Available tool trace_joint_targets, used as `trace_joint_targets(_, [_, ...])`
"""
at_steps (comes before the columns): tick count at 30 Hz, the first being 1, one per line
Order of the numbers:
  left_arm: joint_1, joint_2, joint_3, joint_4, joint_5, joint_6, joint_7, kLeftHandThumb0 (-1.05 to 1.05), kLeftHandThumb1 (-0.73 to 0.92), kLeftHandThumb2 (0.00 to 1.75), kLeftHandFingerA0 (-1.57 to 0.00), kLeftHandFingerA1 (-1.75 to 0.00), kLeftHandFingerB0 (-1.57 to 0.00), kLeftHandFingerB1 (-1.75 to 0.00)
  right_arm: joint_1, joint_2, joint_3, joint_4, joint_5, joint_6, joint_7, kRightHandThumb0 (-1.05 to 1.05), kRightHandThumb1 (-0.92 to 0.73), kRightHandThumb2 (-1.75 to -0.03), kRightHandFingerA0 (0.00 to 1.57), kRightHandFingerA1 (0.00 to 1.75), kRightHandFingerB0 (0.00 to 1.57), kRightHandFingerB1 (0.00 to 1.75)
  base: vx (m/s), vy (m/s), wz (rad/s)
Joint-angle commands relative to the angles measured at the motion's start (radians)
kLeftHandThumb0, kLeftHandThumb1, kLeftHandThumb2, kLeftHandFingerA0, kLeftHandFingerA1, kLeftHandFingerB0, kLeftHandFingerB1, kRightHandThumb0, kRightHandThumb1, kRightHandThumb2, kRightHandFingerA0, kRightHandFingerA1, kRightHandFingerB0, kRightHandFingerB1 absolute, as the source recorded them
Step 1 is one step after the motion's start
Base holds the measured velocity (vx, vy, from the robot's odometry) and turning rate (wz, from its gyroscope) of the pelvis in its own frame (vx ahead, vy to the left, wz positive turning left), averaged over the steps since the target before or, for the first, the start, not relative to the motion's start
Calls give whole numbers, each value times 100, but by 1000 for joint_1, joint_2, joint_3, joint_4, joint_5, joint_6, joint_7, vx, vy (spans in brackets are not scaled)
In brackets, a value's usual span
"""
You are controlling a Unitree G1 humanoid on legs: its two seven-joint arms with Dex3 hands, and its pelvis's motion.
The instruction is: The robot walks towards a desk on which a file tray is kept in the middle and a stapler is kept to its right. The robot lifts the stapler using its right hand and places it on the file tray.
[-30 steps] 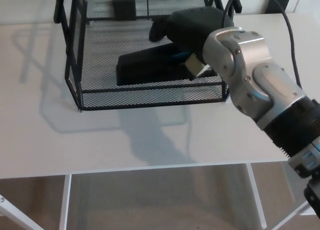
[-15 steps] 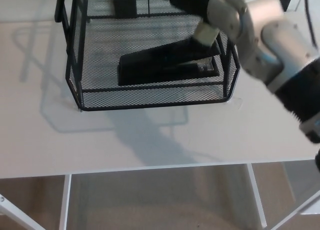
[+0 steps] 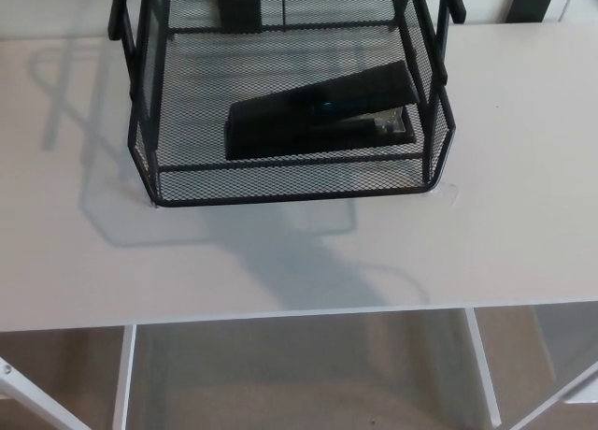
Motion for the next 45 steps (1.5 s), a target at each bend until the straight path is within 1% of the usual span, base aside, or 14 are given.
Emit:
trace_joint_targets(1, [-20, 25, 2, 33, 13, -33, 10, -59, 73, 62, -63, -45, -44, -38, -4, -229, -206, -156, 184, 48, 210, -105, -69, -102, 0, 7, 0, 7, 0, 0, 0])
trace_joint_targets(12, [-12, 39, 25, -9, -10, -22, -6, -60, 73, 62, -62, -45, -42, -38, 574, -644, -869, -219, 357, -100, 284, -105, -76, -108, 0, 2, 0, 0, 0, 0, 0])
trace_joint_targets(14, [-15, 38, 28, -15, -14, -19, -9, -60, 74, 62, -61, -45, -42, -38, 679, -615, -1011, -253, 353, -22, 293, -99, -72, -101, 0, 9, 0, 1, 0, 0, 0])
trace_joint_targets(15, [-12, 40, 28, -14, -12, -28, -10, -61, 74, 63, -61, -45, -41, -38, 775, -597, -1091, -252, 307, -35, 248, -84, -83, -65, 69, 108, 0, 10, 0, 0, 0])
trace_joint_targets(17, [-10, 41, 30, -19, -14, -30, -13, -60, 74, 62, -62, -45, -42, -39, 877, -565, -1194, -263, 281, 47, 247, -82, -65, -99, 57, 87, 0, 16, 0, 0, 0])
trace_joint_targets(18, [-14, 42, 30, -21, -15, -21, -13, -60, 73, 63, -61, -45, -42, -38, 968, -524, -1272, -249, 292, 16, 219, -81, -64, -100, 0, 17, 0, 15, 0, 0, 0])
trace_joint_targets(21, [-18, 41, 35, -16, -21, -21, -17, -60, 73, 62, -61, -45, -42, -38, 1167, -421, -1376, -173, 332, -144, 74, -89, -68, -101, 0, 6, 0, 10, 0, 0, 0])
trace_joint_targets(23, [9, 37, 49, -38, -35, -14, -17, -55, 57, 99, -57, -63, -29, -50, 1270, -334, -1379, -88, 342, -161, -66, -98, -69, -101, 28, 53, 1, 21, 0, 0, 0])
trace_joint_targets(26, [10, 40, 49, -31, -34, -15, -14, -58, 73, 62, -62, -46, -44, -40, 1359, -315, -1341, 106, 371, -236, -172, -105, -69, -105, 6, 29, 1, 25, 0, 0, 0])
trace_joint_targets(27, [1, 41, 52, -17, -36, -16, -16, -57, 74, 62, -61, -46, -42, -40, 1380, -295, -1329, 158, 384, -249, -206, -96, -77, -64, 4, 52, 3, 39, 0, 0, 0])
trace_joint_targets(30, [-6, 41, 53, -29, -38, -12, -16, -57, 75, 62, -61, -46, -43, -40, 1398, -252, -1290, 332, 417, -325, -321, -99, -59, -100, 82, 95, 5, 50, 0, 0, 0])
trace_joint_targets(34, [-29, 41, 62, -28, -46, 0, -10, -57, 74, 62, -62, -46, -42, -39, 1365, -185, -1272, 441, 442, -281, -411, -96, -59, -97, 18, 67, 5, 52, 0, 0, 0])
trace_joint_targets(41, [-47, 38, 52, -12, -34, 1, -6, -58, 73, 61, -60, -45, -42, -39, 1334, -68, -1298, 537, 506, -263, -506, -89, -69, -61, 28, 78, 8, 55, 0, 0, 0])
trace_joint_targets(45, [-43, 40, 61, -12, -43, 8, -9, -57, 73, 61, -61, -45, -42, -39, 1330, -24, -1272, 587, 502, -325, -530, -96, -57, -96, 42, 76, 8, 55, 0, 0, 0])
